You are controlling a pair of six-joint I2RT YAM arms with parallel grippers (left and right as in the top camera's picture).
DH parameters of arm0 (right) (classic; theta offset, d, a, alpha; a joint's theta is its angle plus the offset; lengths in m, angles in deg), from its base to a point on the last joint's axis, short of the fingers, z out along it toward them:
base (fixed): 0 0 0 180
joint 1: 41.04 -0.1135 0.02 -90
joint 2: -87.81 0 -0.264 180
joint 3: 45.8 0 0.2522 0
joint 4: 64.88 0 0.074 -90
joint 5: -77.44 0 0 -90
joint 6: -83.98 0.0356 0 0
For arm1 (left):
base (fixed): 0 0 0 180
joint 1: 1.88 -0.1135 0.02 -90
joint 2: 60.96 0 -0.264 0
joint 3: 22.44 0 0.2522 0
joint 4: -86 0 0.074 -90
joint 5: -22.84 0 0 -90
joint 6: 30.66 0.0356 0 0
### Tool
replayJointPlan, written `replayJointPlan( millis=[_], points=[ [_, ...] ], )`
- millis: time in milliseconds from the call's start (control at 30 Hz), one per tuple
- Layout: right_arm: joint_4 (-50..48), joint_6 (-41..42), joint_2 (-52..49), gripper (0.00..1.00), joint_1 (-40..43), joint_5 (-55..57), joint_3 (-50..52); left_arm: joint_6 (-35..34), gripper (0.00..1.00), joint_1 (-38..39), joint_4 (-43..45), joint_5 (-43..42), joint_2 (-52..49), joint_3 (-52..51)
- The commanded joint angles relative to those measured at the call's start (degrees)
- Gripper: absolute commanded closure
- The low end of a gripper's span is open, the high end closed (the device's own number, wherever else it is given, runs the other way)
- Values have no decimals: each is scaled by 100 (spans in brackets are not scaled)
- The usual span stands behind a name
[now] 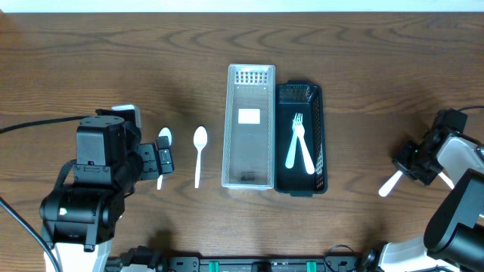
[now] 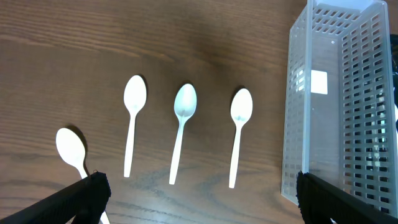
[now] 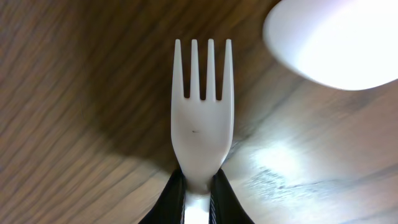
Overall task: Pack container
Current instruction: 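Carry the fork into the black basket and release it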
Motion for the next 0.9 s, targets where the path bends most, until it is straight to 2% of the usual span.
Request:
replayJointPlan(
  millis=[0,200,400,633,867],
  points=[
    [188,79,26,99,-337,-343,-94,-9,2,-24,-13,50,11,111],
    [748,76,752,99,-1362,-345,-898,-11,2,-24,-13,50,11,111],
    [1335,79,1250,99,-2885,-385,-2079,-11,2,-24,-13,50,11,111],
    [1198,304,1126,99,-4321,-348,-2361,-11,2,-24,-15,48,11,111],
    [1147,503,214,98,-4699,-164,-2312,-9,2,-24,-44,50,11,111]
  ],
)
